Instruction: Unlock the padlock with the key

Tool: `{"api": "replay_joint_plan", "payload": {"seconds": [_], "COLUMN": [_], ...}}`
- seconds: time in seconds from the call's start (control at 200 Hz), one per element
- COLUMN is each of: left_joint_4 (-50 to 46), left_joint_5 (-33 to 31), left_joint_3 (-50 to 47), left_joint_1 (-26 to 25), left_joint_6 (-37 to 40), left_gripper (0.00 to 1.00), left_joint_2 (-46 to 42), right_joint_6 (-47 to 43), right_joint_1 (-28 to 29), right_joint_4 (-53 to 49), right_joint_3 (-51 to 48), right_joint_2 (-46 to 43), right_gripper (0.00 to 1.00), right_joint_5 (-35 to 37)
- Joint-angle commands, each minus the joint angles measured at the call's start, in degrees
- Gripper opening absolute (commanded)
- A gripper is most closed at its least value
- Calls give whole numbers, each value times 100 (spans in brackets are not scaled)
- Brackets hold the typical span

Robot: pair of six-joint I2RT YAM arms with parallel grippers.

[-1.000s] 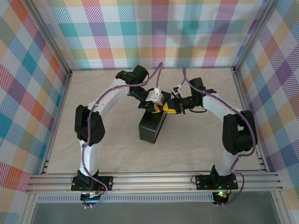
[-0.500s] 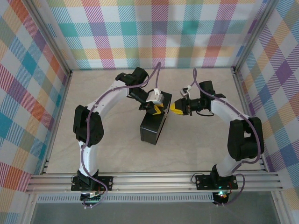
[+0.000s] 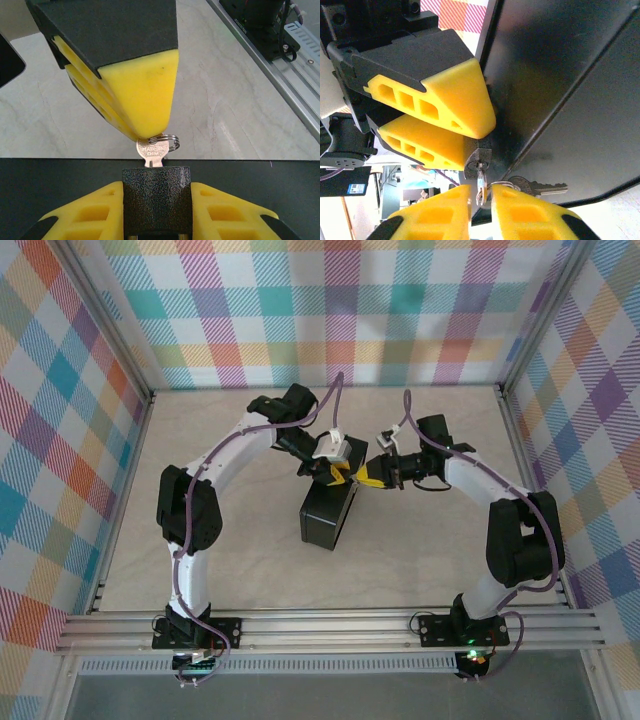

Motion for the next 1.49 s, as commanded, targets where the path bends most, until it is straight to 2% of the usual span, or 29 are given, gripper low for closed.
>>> {"api": "replay_joint_plan", "payload": {"seconds": [0.0, 0.165, 0.36, 0.4, 0.47, 0.59, 0.665, 0.71, 0.825, 0.97, 1.08, 1.2, 1.26, 1.49], "left_joint_4": [-80, -57, -40, -13, 16, -45, -65, -59, -432, -833, -973, -1042, -1111, -1137], "left_joint_5": [246, 354, 475, 452, 379, 395, 421, 491, 625, 609, 628, 632, 638, 732], "left_joint_3": [-78, -69, -61, -69, -98, -162, -223, -241, -18, 280, 409, 485, 548, 623], "left_joint_1": [16, -6, -63, -57, -21, 107, 169, 174, 174, 174, 174, 174, 172, 174], "left_joint_6": [22, 23, -2, -29, -72, -115, -124, -164, -88, 21, 40, 58, 80, 115], "left_gripper": [23, 23, 22, 22, 22, 21, 21, 21, 22, 22, 22, 22, 22, 22], "left_joint_2": [-173, -167, -126, -117, -110, -140, -181, -195, -114, -24, 40, 60, 87, 150], "right_joint_6": [23, 220, 347, 228, -178, -694, -1297, -1710, -2678, -4176, -5031, -5552, -5772, -5982], "right_joint_1": [75, 205, 430, 421, 342, -202, -429, -415, -235, -30, 375, 824, 1009, 1444], "right_joint_4": [142, 351, 376, 233, -305, -777, -918, -670, 786, 2674, 3509, 3659, 3561, 3571], "right_joint_3": [57, 91, 289, 321, 416, 378, 417, 347, -287, -1264, -1789, -2050, -2103, -2232], "right_joint_2": [-20, 49, 82, 66, 36, -122, -371, -585, -1056, -1401, -1710, -1985, -2169, -2641], "right_gripper": [15, 9, 9, 11, 25, 35, 39, 41, 45, 44, 44, 43, 38, 35], "right_joint_5": [-208, -209, -168, -143, 5, 202, 644, 1203, 2659, 3253, 3773, 4241, 4383, 4768]}}
